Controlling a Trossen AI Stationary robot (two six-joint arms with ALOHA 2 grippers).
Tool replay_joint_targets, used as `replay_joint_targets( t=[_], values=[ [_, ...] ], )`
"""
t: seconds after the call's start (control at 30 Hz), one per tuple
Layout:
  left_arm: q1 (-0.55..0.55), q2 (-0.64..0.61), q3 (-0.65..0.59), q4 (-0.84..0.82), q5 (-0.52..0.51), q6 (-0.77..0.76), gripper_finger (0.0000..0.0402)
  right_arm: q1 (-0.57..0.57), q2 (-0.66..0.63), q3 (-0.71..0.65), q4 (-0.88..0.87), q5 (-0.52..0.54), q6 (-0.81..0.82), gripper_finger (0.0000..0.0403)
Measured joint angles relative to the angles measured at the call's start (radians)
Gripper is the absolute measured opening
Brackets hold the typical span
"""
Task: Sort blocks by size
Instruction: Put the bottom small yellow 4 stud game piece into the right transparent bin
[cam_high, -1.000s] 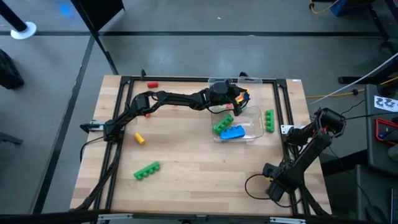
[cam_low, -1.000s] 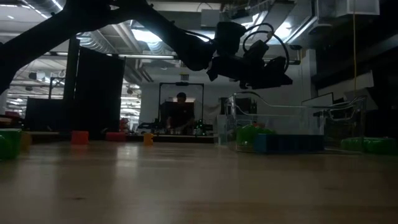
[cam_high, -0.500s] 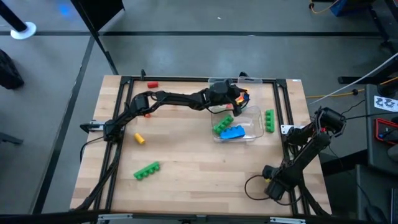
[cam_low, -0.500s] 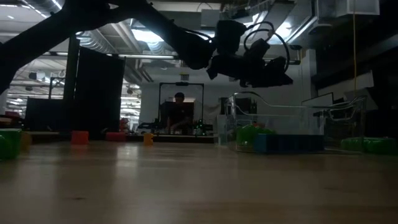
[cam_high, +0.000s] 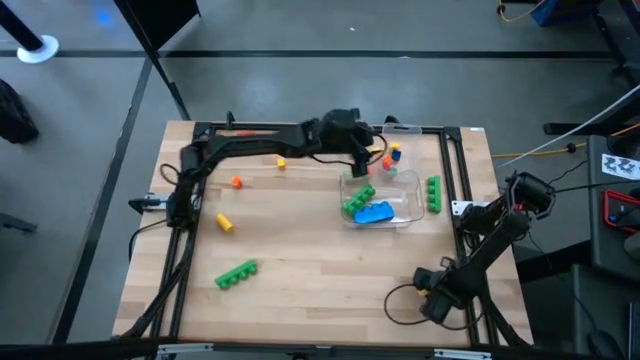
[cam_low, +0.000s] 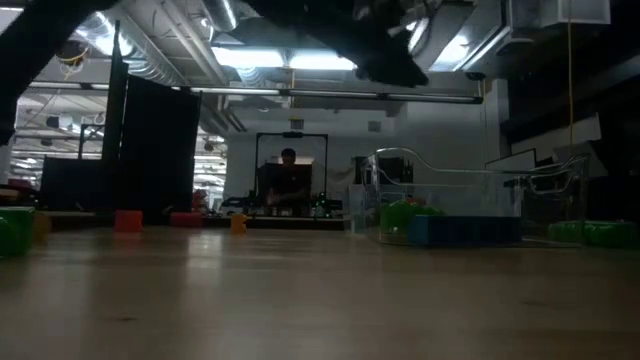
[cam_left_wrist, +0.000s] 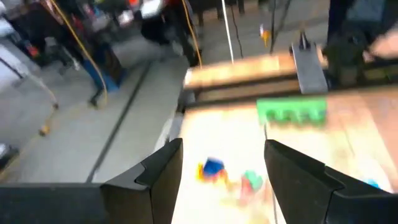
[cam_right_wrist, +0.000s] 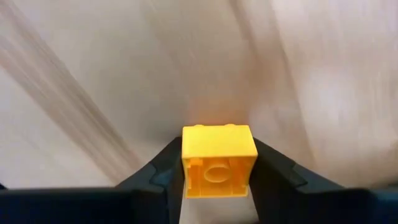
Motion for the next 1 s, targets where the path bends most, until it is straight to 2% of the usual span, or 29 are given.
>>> replay_joint_targets(
  t=[0.27, 0.5, 0.67, 0.8, 1.0],
  values=[
    [0.028, -0.191, 0.000, -0.404, -0.017, -0.040, 0.0210, -0.174, 0.000, 0.053, 0.006, 0.200, -0.271, 0.0151],
    [0.044, -0.307, 0.000, -0.889, -0.018, -0.103, 0.0210, -0.387, 0.000, 0.142, 0.037, 0.333, -0.661, 0.0149],
    [0.049, -0.325, -0.022, -1.211, -0.018, -0.201, 0.0210, -0.529, 0.000, 0.256, 0.057, 0.396, -0.985, 0.0151],
    [0.066, -0.325, -0.093, -1.283, -0.019, -0.298, 0.0210, -0.635, -0.001, 0.359, 0.050, 0.441, -1.231, 0.0149],
    [0.123, -0.323, -0.251, -1.158, -0.025, -0.461, 0.0210, -0.793, -0.002, 0.486, -0.022, 0.505, -1.477, 0.0150]
  ],
)
